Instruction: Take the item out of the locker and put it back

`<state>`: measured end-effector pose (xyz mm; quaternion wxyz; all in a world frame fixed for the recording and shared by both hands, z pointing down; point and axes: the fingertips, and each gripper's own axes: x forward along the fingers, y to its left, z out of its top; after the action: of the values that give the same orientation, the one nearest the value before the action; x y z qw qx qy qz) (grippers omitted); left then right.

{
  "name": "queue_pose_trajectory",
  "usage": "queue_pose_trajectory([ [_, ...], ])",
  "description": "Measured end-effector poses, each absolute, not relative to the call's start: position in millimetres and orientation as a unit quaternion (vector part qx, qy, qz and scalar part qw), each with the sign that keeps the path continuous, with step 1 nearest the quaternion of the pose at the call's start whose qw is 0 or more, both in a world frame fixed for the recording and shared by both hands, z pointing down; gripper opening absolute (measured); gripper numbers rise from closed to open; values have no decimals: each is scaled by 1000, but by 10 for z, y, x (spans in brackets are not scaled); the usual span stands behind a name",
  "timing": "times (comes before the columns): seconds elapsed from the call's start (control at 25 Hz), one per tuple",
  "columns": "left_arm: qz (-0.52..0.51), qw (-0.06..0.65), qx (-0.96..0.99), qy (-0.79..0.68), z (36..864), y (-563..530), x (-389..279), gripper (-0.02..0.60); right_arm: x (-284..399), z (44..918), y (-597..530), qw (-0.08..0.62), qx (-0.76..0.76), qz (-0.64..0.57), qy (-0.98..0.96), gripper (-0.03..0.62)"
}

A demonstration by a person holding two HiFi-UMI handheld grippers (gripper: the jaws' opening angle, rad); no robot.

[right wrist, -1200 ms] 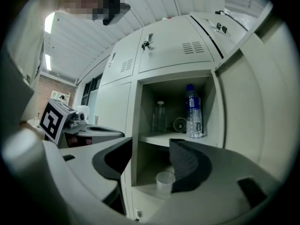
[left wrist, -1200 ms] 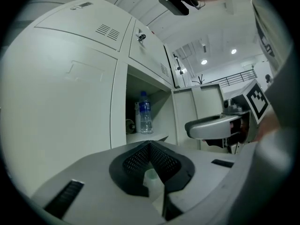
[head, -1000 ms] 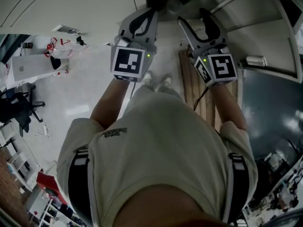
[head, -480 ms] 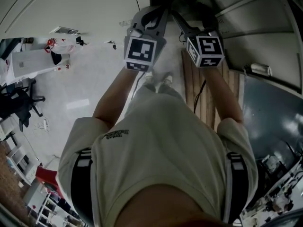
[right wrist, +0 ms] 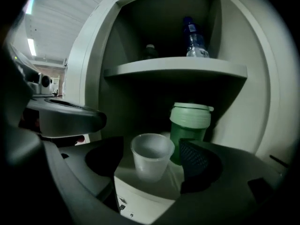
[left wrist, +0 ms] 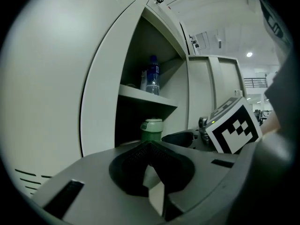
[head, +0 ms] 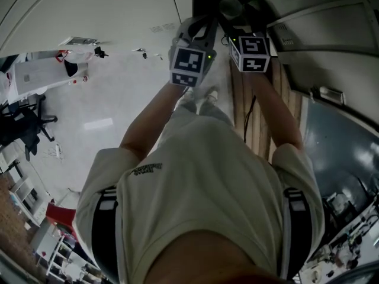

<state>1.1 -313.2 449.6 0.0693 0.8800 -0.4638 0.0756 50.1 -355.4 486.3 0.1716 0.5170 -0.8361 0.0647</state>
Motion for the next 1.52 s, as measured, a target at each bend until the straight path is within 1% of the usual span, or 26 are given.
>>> queue_pose_trajectory([
  [0.28, 91, 83, 879, -462, 4702, -3159, 49, 14, 521, 5145, -3626, 187, 514, 88, -832, 377],
  [0.6, 92, 89, 876, -465, 4752, -3151, 48, 14, 503, 5319, -3658, 194, 509, 111, -831, 377],
  [0.64, 93, 91, 876, -465, 4764, -3148, 47, 14, 503, 5324, -3663, 193, 510, 111, -831, 365],
  [0.72, 94, 96, 875, -465, 4786, -3142, 49, 14, 509, 5323, -3672, 192, 513, 106, -830, 297],
  [0.88, 93, 97, 875, -466, 4797, -3146, 46, 14, 494, 5326, -3671, 192, 510, 99, -833, 291],
  [1.16, 93, 105, 872, -468, 4778, -3124, 47, 14, 529, 5196, -3613, 177, 515, 90, -834, 284],
  [1.52, 82, 70, 876, -471, 4453, -3059, 49, 14, 570, 4642, -3424, 140, 513, 57, -845, 284],
])
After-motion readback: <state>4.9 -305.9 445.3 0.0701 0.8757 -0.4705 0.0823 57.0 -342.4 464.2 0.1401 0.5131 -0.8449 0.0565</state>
